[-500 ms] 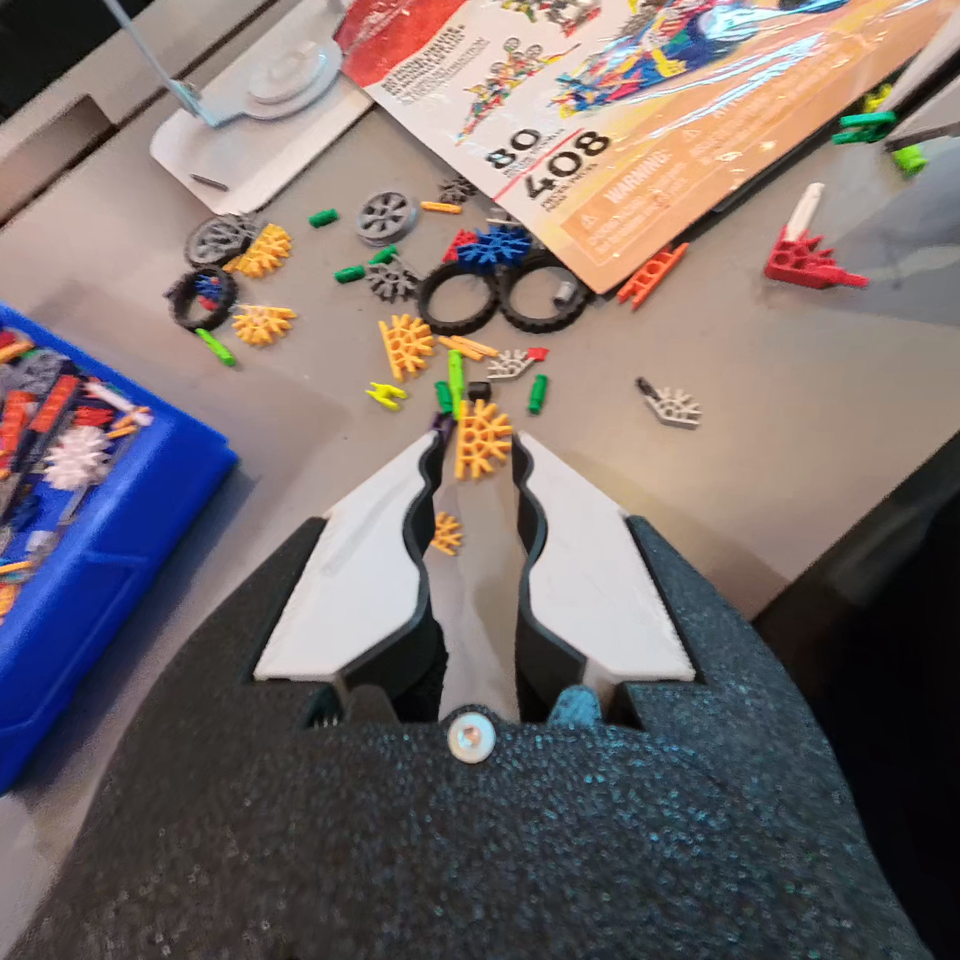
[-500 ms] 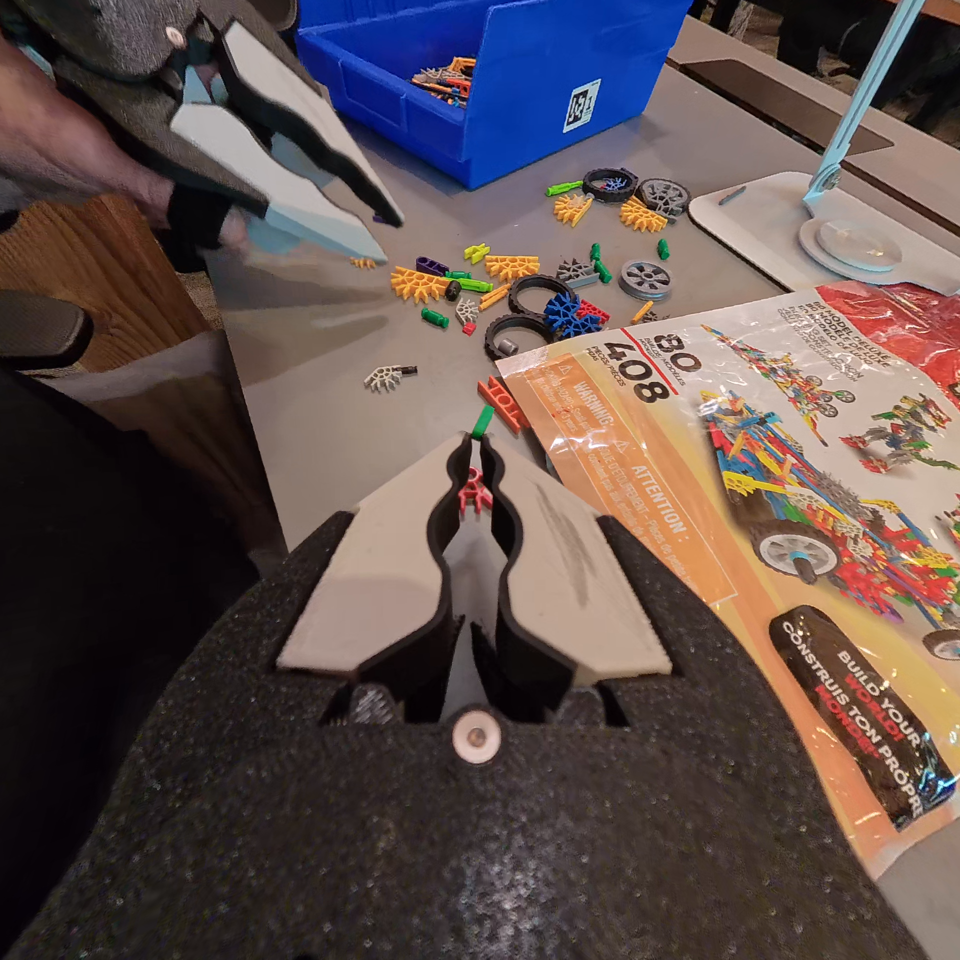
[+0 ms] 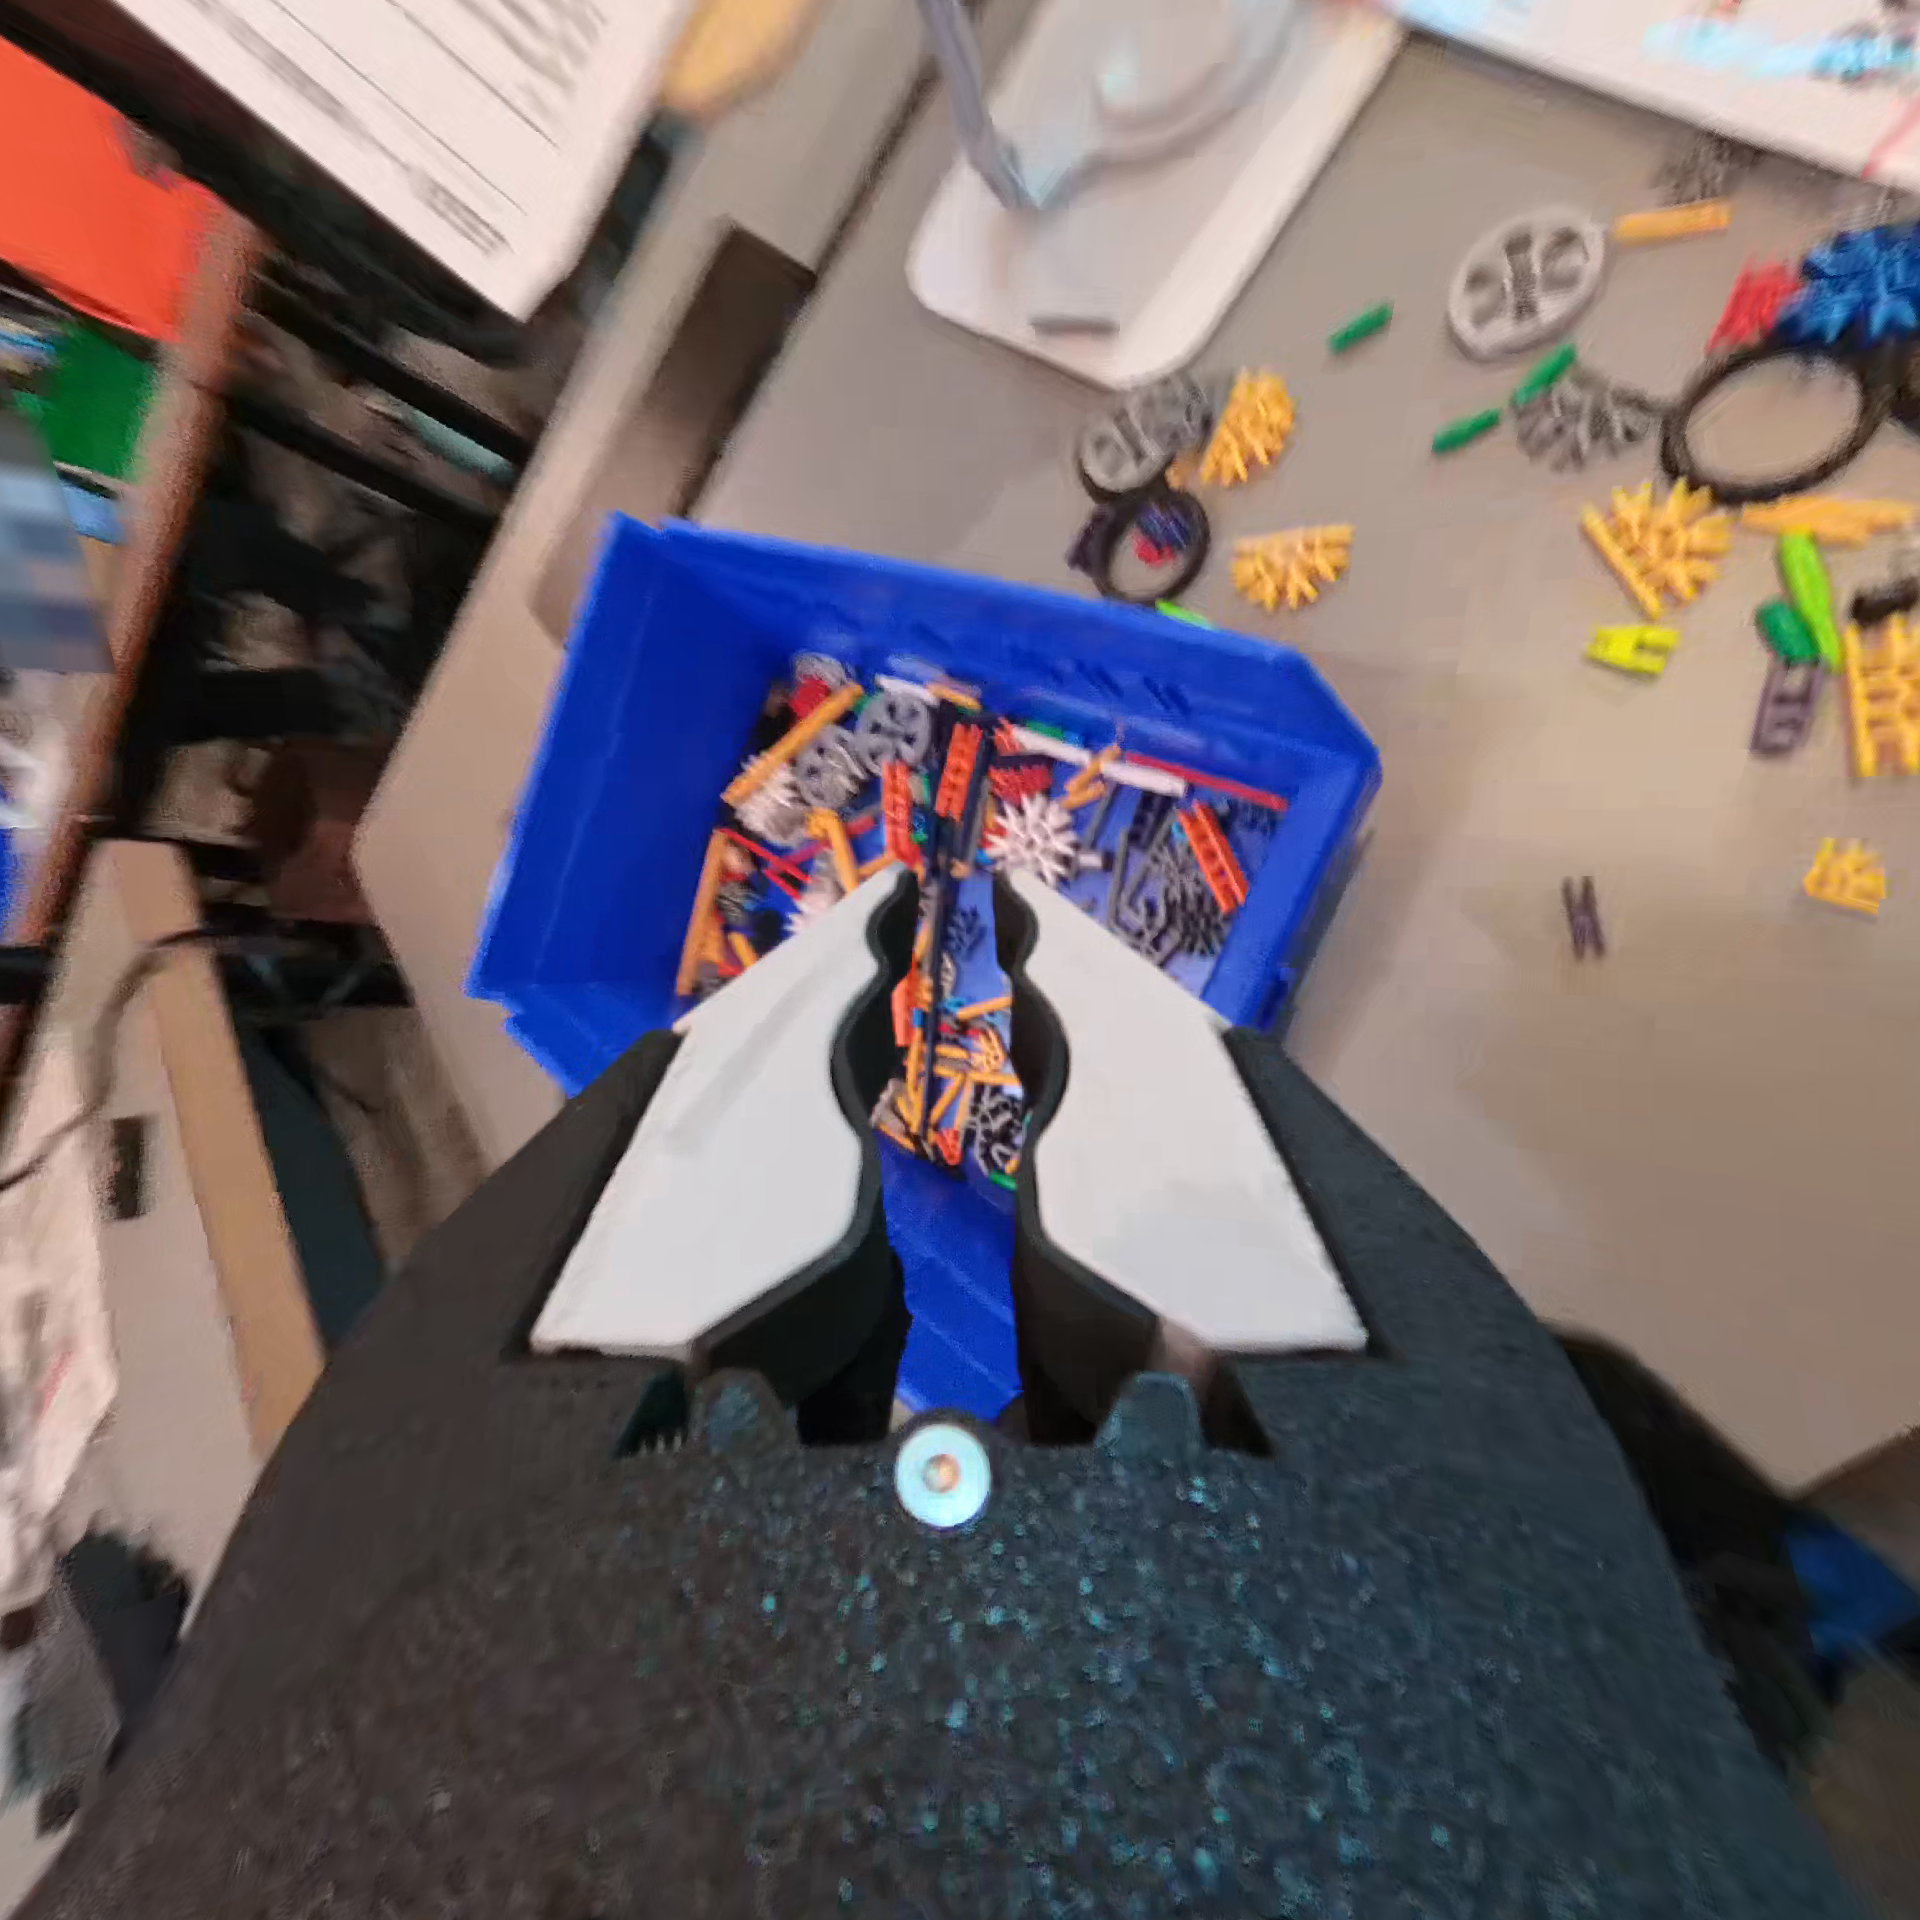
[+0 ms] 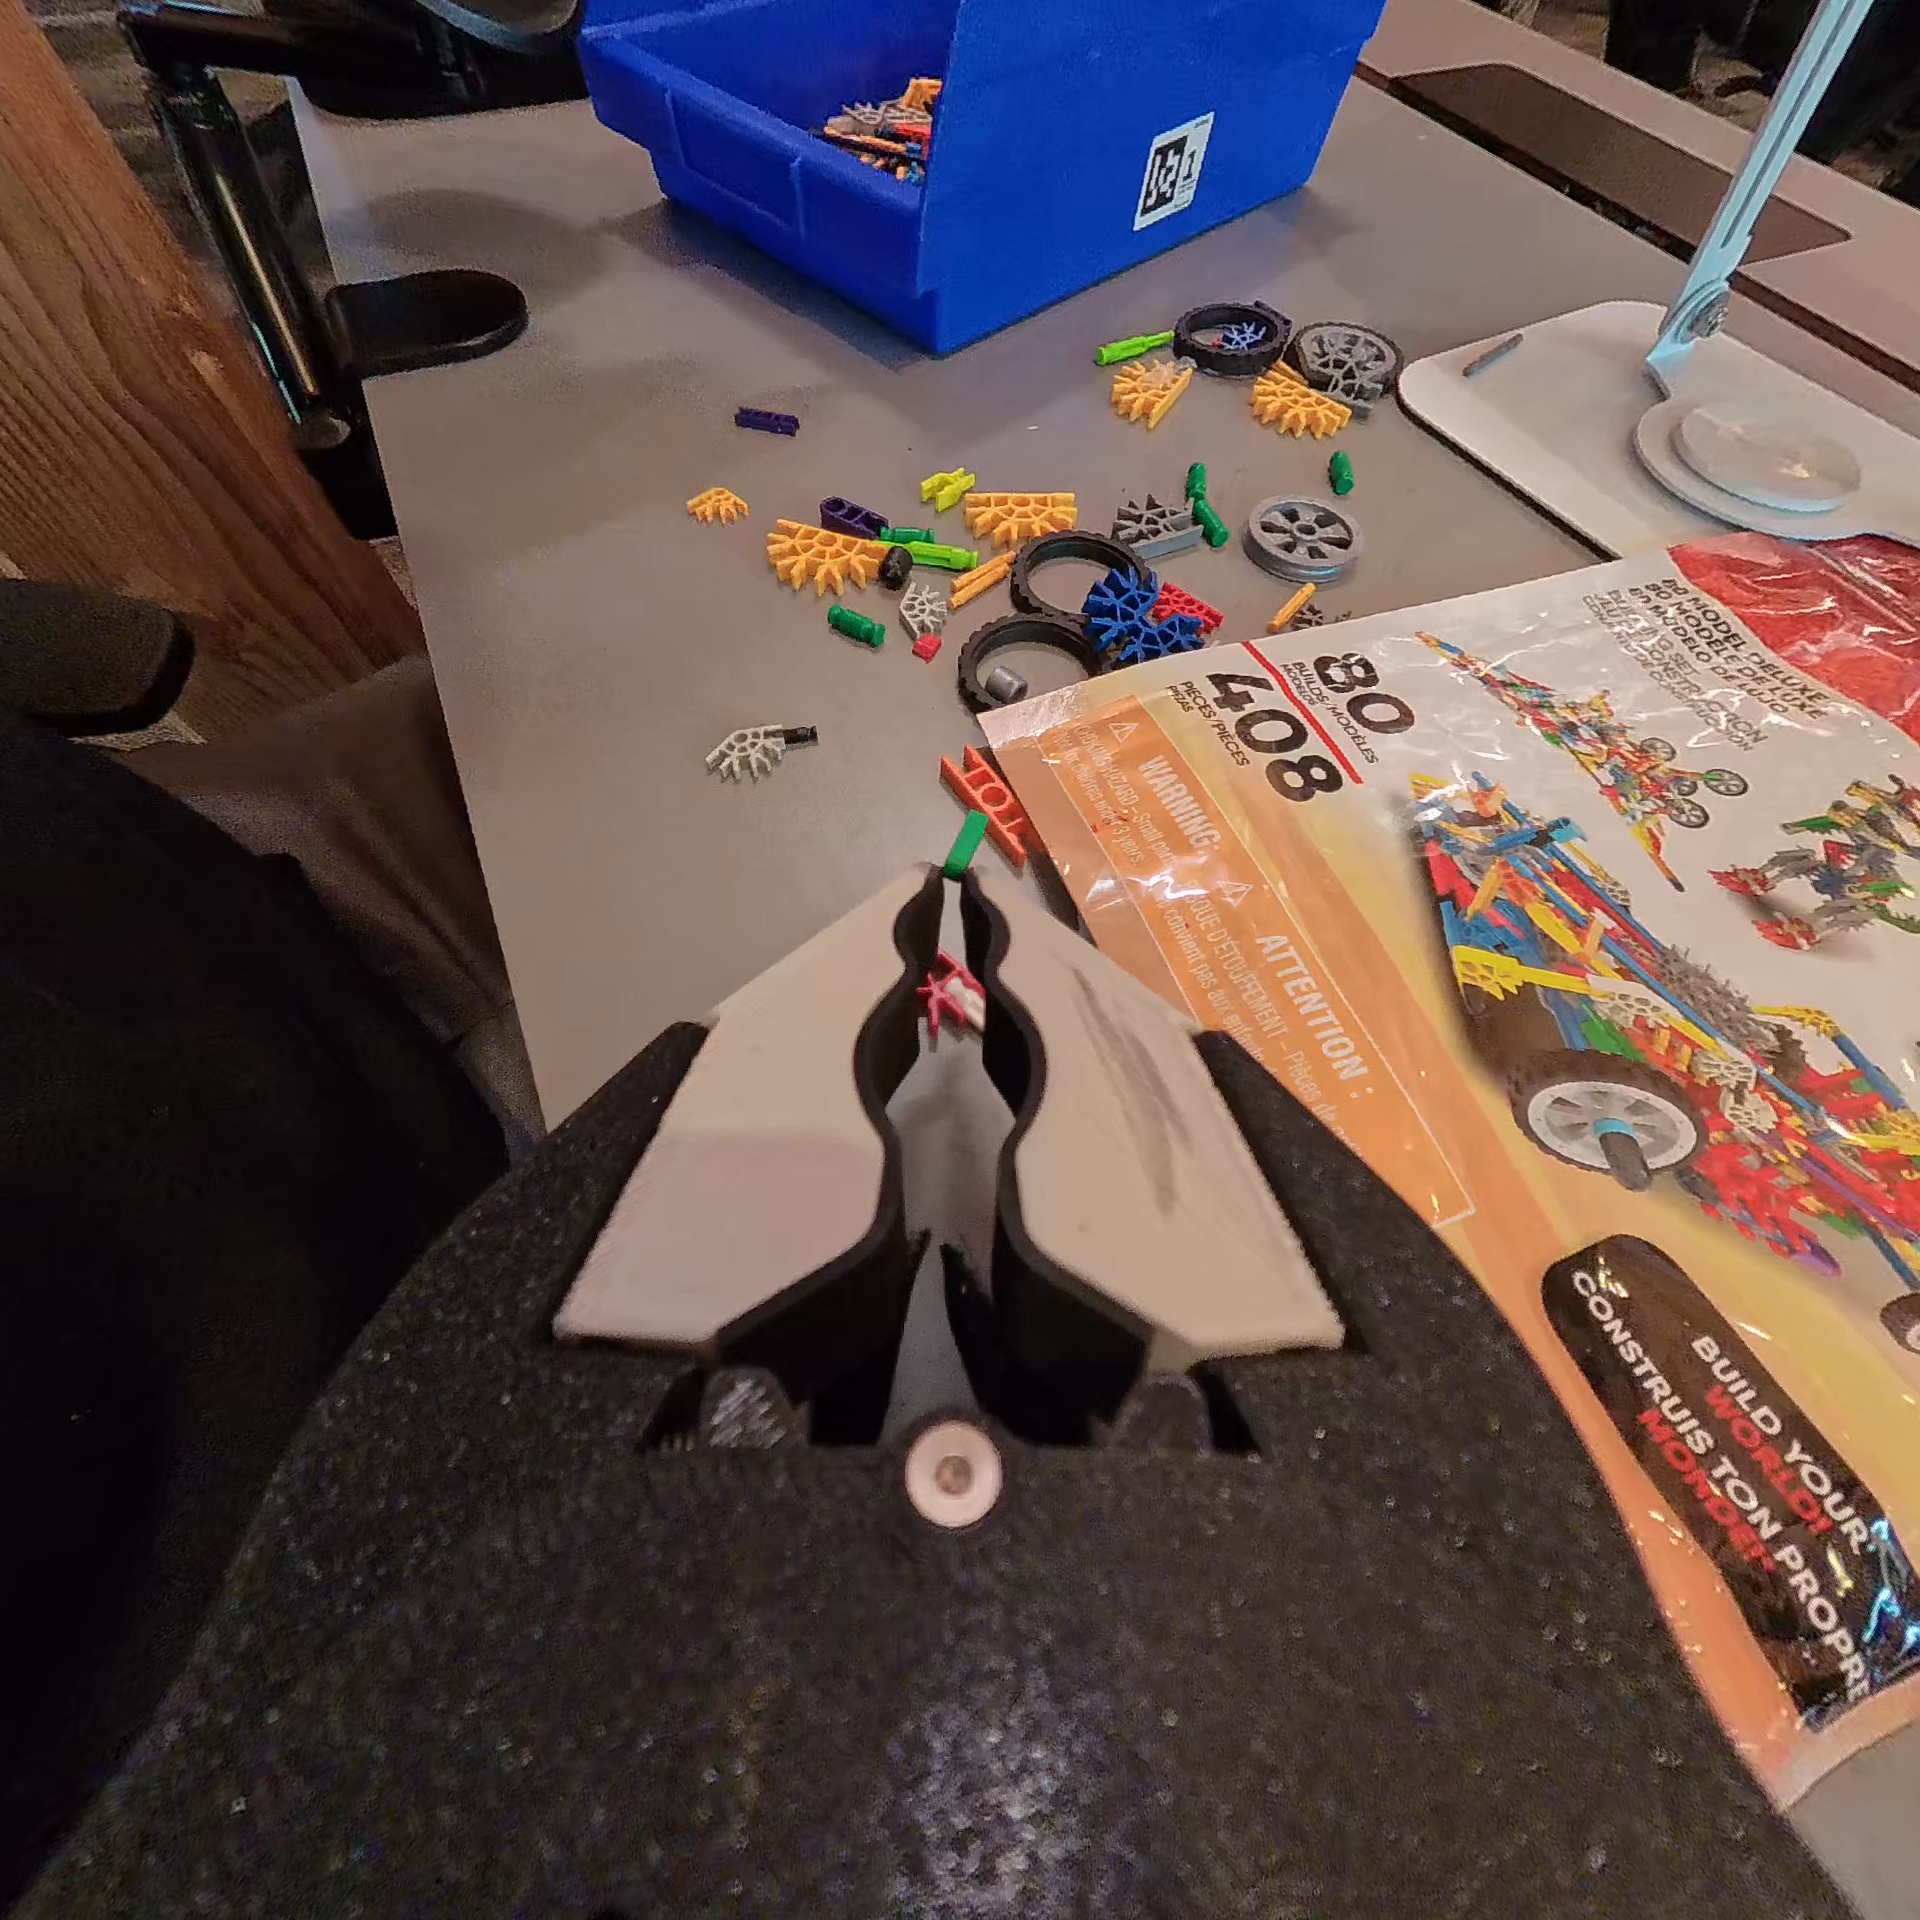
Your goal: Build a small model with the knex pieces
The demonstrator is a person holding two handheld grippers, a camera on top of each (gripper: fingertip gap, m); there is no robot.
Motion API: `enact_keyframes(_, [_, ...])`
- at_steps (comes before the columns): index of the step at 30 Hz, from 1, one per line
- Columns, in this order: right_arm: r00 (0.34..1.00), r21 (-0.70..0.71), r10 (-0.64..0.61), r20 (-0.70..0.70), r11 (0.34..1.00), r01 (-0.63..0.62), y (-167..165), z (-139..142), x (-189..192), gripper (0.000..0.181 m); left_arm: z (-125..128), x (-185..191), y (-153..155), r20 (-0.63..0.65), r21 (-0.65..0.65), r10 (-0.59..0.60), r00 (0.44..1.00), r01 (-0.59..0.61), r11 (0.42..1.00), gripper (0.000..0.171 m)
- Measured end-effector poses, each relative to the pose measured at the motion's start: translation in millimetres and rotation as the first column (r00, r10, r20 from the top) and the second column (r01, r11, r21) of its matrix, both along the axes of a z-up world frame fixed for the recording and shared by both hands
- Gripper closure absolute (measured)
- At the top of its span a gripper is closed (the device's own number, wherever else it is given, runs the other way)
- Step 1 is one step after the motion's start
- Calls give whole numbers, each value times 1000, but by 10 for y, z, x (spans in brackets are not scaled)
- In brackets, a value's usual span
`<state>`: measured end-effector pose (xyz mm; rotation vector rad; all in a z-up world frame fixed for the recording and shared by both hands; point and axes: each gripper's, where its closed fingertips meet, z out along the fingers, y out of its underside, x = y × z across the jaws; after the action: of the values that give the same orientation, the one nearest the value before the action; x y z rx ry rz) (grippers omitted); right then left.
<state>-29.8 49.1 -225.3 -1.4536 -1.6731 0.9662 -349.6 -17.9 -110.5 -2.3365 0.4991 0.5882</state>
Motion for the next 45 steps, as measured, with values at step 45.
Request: enact_keyframes(45, [991,-3,-49,121,999,50,69,-194,-33,180,-1493,-587,703,299,-417,-258,919,369,831,138])
